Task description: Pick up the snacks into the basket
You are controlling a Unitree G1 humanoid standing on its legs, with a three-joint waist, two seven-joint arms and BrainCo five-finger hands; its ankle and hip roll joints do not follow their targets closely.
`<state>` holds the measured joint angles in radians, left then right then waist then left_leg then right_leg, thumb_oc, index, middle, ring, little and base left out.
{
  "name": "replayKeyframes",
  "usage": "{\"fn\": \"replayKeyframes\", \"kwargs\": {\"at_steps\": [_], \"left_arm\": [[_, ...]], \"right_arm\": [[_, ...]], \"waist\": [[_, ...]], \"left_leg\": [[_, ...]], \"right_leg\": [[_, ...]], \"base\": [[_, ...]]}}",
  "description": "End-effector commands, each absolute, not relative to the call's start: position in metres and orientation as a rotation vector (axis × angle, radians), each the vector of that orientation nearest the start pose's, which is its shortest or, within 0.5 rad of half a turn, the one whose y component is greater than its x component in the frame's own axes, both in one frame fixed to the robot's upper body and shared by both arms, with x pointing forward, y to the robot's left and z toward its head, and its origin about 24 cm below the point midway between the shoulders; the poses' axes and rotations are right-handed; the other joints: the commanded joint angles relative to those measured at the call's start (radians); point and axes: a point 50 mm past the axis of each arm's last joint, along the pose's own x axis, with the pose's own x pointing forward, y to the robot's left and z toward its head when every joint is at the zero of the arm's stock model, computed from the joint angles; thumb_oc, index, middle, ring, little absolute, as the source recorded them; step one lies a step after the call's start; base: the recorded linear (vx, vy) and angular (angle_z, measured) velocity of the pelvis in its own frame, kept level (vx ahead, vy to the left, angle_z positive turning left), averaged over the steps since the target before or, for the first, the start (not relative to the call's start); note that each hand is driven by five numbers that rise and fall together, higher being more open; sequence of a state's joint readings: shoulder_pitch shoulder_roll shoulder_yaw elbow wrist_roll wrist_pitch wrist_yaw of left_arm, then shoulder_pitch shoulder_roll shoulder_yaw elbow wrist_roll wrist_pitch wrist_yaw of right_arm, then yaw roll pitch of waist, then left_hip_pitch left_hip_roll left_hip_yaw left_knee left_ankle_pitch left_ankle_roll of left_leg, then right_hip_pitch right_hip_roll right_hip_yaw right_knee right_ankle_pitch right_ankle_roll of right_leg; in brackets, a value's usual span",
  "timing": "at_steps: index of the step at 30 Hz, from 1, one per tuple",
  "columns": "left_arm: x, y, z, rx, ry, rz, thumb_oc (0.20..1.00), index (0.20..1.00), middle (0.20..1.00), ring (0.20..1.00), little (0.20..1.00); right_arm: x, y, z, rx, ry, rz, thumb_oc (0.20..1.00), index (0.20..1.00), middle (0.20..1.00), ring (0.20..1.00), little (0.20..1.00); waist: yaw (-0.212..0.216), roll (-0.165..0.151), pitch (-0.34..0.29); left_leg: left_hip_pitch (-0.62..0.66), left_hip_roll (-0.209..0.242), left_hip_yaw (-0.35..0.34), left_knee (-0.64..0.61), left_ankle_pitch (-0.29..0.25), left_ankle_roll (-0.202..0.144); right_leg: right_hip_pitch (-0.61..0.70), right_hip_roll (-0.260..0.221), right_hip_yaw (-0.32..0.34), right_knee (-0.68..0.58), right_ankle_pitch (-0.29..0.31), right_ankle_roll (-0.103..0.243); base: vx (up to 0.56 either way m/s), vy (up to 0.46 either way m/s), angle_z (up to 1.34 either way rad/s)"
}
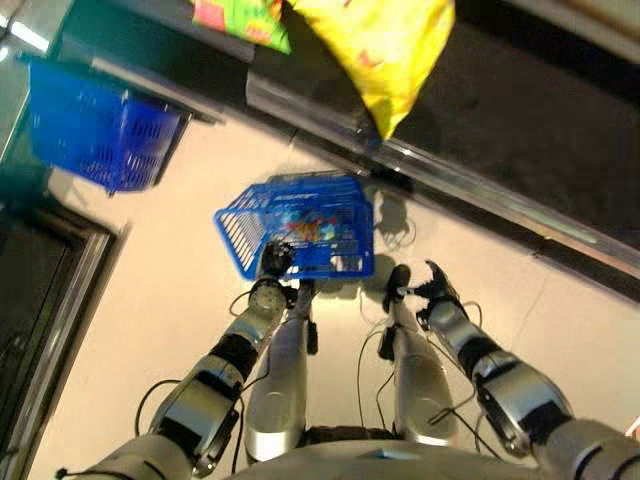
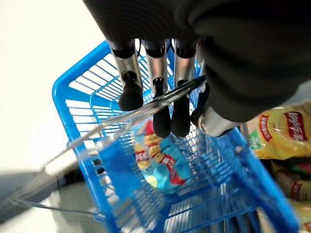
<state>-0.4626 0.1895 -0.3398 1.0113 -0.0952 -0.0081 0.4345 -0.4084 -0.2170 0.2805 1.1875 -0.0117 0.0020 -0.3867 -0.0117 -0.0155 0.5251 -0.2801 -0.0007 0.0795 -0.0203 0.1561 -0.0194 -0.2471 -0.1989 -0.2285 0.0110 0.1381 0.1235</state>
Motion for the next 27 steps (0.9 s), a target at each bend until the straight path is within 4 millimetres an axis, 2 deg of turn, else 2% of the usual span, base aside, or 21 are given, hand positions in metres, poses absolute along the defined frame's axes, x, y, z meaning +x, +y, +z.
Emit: {"fn": "replayKeyframes", "kwargs": {"at_steps": [1, 3, 4, 5, 7, 8, 10, 11, 12, 13, 14, 15, 18, 19, 20, 21, 22, 23, 24, 25, 27], "left_arm": [[0.241, 0.208, -0.099, 0.599, 0.797, 0.243, 0.200, 0.200, 0.200, 0.200, 0.200], [0.215, 0.227, -0.113, 0.626, 0.905, 0.270, 0.200, 0.200, 0.200, 0.200, 0.200], [0.215, 0.227, -0.113, 0.626, 0.905, 0.270, 0.200, 0.200, 0.200, 0.200, 0.200], [0.197, 0.240, -0.119, 0.602, 0.953, 0.318, 0.200, 0.200, 0.200, 0.200, 0.200], [0.191, 0.245, -0.121, 0.585, 0.968, 0.337, 0.200, 0.200, 0.200, 0.200, 0.200], [0.180, 0.247, -0.126, 0.582, 0.986, 0.318, 0.200, 0.200, 0.200, 0.200, 0.200], [0.177, 0.244, -0.128, 0.586, 0.985, 0.298, 0.200, 0.200, 0.200, 0.200, 0.200], [0.173, 0.242, -0.130, 0.575, 0.981, 0.289, 0.200, 0.200, 0.200, 0.200, 0.200], [0.173, 0.242, -0.130, 0.575, 0.982, 0.289, 0.200, 0.200, 0.200, 0.200, 0.200], [0.166, 0.237, -0.134, 0.564, 0.985, 0.275, 0.200, 0.200, 0.200, 0.200, 0.200], [0.166, 0.237, -0.134, 0.563, 0.985, 0.275, 0.200, 0.200, 0.200, 0.200, 0.200], [0.164, 0.225, -0.138, 0.525, 0.991, 0.264, 0.200, 0.200, 0.200, 0.200, 0.200], [0.160, 0.210, -0.142, 0.520, 0.997, 0.206, 0.200, 0.200, 0.200, 0.200, 0.200], [0.159, 0.198, -0.145, 0.550, 1.003, 0.143, 0.200, 0.200, 0.200, 0.200, 0.200], [0.159, 0.198, -0.145, 0.550, 1.003, 0.142, 0.200, 0.200, 0.200, 0.200, 0.200], [0.158, 0.195, -0.146, 0.588, 0.996, 0.100, 0.200, 0.200, 0.200, 0.200, 0.200], [0.158, 0.195, -0.146, 0.588, 0.995, 0.100, 0.200, 0.200, 0.200, 0.200, 0.200], [0.150, 0.197, -0.149, 0.551, 1.016, 0.130, 0.200, 0.200, 0.200, 0.200, 0.200], [0.150, 0.198, -0.149, 0.551, 1.016, 0.131, 0.200, 0.200, 0.200, 0.200, 0.200], [0.142, 0.198, -0.152, 0.531, 1.046, 0.137, 0.200, 0.200, 0.200, 0.200, 0.200], [0.135, 0.200, -0.154, 0.513, 1.083, 0.146, 0.200, 0.200, 0.200, 0.200, 0.200]], "right_arm": [[0.233, -0.210, -0.103, -0.472, 0.770, -0.258, 1.000, 1.000, 1.000, 1.000, 1.000], [0.210, -0.215, -0.115, -0.467, 0.832, -0.261, 1.000, 1.000, 1.000, 1.000, 1.000], [0.210, -0.215, -0.115, -0.467, 0.832, -0.261, 1.000, 1.000, 1.000, 1.000, 1.000], [0.192, -0.220, -0.124, -0.457, 0.888, -0.271, 1.000, 1.000, 1.000, 1.000, 1.000], [0.183, -0.222, -0.129, -0.452, 0.919, -0.273, 1.000, 1.000, 1.000, 1.000, 1.000], [0.167, -0.225, -0.137, -0.441, 0.976, -0.277, 1.000, 1.000, 1.000, 1.000, 1.000], [0.159, -0.229, -0.140, -0.441, 1.009, -0.287, 1.000, 1.000, 1.000, 1.000, 1.000], [0.154, -0.227, -0.142, -0.446, 1.023, -0.273, 1.000, 1.000, 1.000, 1.000, 1.000], [0.154, -0.227, -0.142, -0.446, 1.023, -0.273, 1.000, 1.000, 1.000, 1.000, 1.000], [0.151, -0.225, -0.144, -0.465, 1.034, -0.244, 1.000, 1.000, 1.000, 1.000, 1.000], [0.151, -0.225, -0.144, -0.465, 1.033, -0.244, 1.000, 1.000, 1.000, 1.000, 1.000], [0.151, -0.232, -0.142, -0.494, 1.034, -0.243, 1.000, 1.000, 1.000, 1.000, 1.000], [0.152, -0.237, -0.141, -0.513, 1.031, -0.250, 1.000, 1.000, 1.000, 1.000, 1.000], [0.152, -0.245, -0.139, -0.520, 1.030, -0.279, 1.000, 1.000, 1.000, 1.000, 1.000], [0.152, -0.245, -0.139, -0.520, 1.030, -0.280, 1.000, 1.000, 1.000, 1.000, 1.000], [0.147, -0.248, -0.140, -0.546, 1.050, -0.266, 1.000, 1.000, 1.000, 1.000, 1.000], [0.147, -0.249, -0.140, -0.546, 1.050, -0.266, 1.000, 1.000, 1.000, 1.000, 1.000], [0.140, -0.253, -0.142, -0.580, 1.077, -0.243, 1.000, 1.000, 1.000, 1.000, 1.000], [0.140, -0.253, -0.142, -0.580, 1.077, -0.243, 1.000, 1.000, 1.000, 1.000, 1.000], [0.136, -0.255, -0.143, -0.590, 1.094, -0.238, 1.000, 1.000, 1.000, 1.000, 1.000], [0.136, -0.256, -0.143, -0.582, 1.099, -0.242, 1.000, 1.000, 1.000, 1.000, 1.000]], "waist": [[-0.008, -0.009, -0.013], [-0.002, -0.011, -0.055], [-0.002, -0.011, -0.057], [0.007, -0.012, -0.094], [0.011, -0.014, -0.120], [0.014, -0.018, -0.167], [0.019, -0.017, -0.191], [0.021, -0.013, -0.220], [0.021, -0.012, -0.221], [0.020, -0.003, -0.236], [0.020, -0.002, -0.236], [0.017, 0.022, -0.245], [0.013, 0.033, -0.253], [0.007, 0.033, -0.253], [0.007, 0.033, -0.253], [0.002, 0.021, -0.264], [0.002, 0.021, -0.266], [0.009, 0.019, -0.288], [0.009, 0.019, -0.290], [0.010, 0.018, -0.322], [0.016, 0.026, -0.345]], "left_leg": [[0.063, -0.023, 0.019, 0.113, -0.159, 0.030], [0.097, 0.006, 0.036, 0.111, -0.165, 0.030], [0.094, 0.006, 0.036, 0.109, -0.162, 0.030], [0.121, 0.040, 0.050, 0.095, -0.149, 0.017], [0.138, 0.057, 0.051, 0.073, -0.136, 0.008], [0.143, 0.083, 0.052, 0.070, -0.121, -0.007], [0.136, 0.095, 0.051, 0.071, -0.113, -0.014], [0.139, 0.132, 0.038, 0.065, -0.084, -0.036], [0.139, 0.133, 0.038, 0.064, -0.084, -0.036], [0.147, 0.188, 0.034, 0.039, -0.034, -0.065], [0.149, 0.190, 0.034, 0.037, -0.032, -0.066], [0.141, 0.224, 0.023, 0.003, 0.025, -0.083], [0.145, 0.230, 0.022, -0.027, 0.051, -0.089], [0.137, 0.207, 0.025, -0.009, 0.043, -0.083], [0.136, 0.207, 0.025, -0.008, 0.042, -0.083], [0.148, 0.151, 0.031, 0.055, -0.027, -0.062], [0.144, 0.152, 0.030, 0.056, -0.027, -0.062], [0.179, 0.045, 0.006, 0.100, -0.117, -0.029], [0.177, 0.045, 0.006, 0.100, -0.116, -0.029], [0.208, -0.032, 0.010, 0.093, -0.163, -0.001], [0.231, -0.095, 0.001, 0.077, -0.185, 0.022]], "right_leg": [[-0.039, -0.029, 0.142, 0.152, -0.015, 0.070], [-0.010, -0.045, 0.129, 0.177, -0.037, 0.055], [-0.012, -0.045, 0.129, 0.174, -0.034, 0.055], [0.025, -0.072, 0.104, 0.188, -0.040, 0.047], [0.047, -0.067, 0.115, 0.205, -0.056, 0.046], [0.096, -0.047, 0.159, 0.210, -0.097, 0.053], [0.119, -0.040, 0.171, 0.200, -0.122, 0.056], [0.142, 0.003, 0.197, 0.197, -0.195, 0.045], [0.142, 0.003, 0.197, 0.198, -0.196, 0.044], [0.151, 0.051, 0.189, 0.184, -0.220, 0.020], [0.152, 0.052, 0.189, 0.183, -0.219, 0.019], [0.162, 0.093, 0.180, 0.160, -0.229, 0.001], [0.183, 0.123, 0.175, 0.130, -0.231, -0.015], [0.188, 0.130, 0.165, 0.111, -0.212, -0.027], [0.188, 0.129, 0.164, 0.110, -0.212, -0.027], [0.194, 0.128, 0.157, 0.076, -0.187, -0.029], [0.192, 0.129, 0.157, 0.074, -0.185, -0.030], [0.200, 0.131, 0.149, 0.030, -0.152, -0.030], [0.199, 0.131, 0.148, 0.028, -0.150, -0.030], [0.205, 0.139, 0.146, -0.011, -0.122, -0.025], [0.210, 0.160, 0.146, -0.028, -0.109, -0.021]], "base": [[0.05, -0.057, -0.12], [0.05, -0.083, -0.22], [0.02, -0.193, -0.44], [0.00, -0.147, -0.33], [0.01, -0.320, -0.39], [0.01, -0.359, -0.31], [-0.02, -0.330, -0.10], [-0.04, -0.354, -0.13], [-0.13, -0.609, -0.19], [-0.09, -0.346, -0.23], [-0.19, -0.623, -0.24], [-0.15, -0.450, -0.23], [-0.14, -0.381, 0.03], [-0.08, -0.208, 0.11], [-0.18, -0.403, 0.28], [-0.10, -0.194, 0.20], [-0.14, -0.351, 0.10], [-0.05, -0.157, -0.17], [-0.05, -0.256, -0.31], [-0.02, -0.131, -0.34], [-0.02, -0.112, -0.14]]}}
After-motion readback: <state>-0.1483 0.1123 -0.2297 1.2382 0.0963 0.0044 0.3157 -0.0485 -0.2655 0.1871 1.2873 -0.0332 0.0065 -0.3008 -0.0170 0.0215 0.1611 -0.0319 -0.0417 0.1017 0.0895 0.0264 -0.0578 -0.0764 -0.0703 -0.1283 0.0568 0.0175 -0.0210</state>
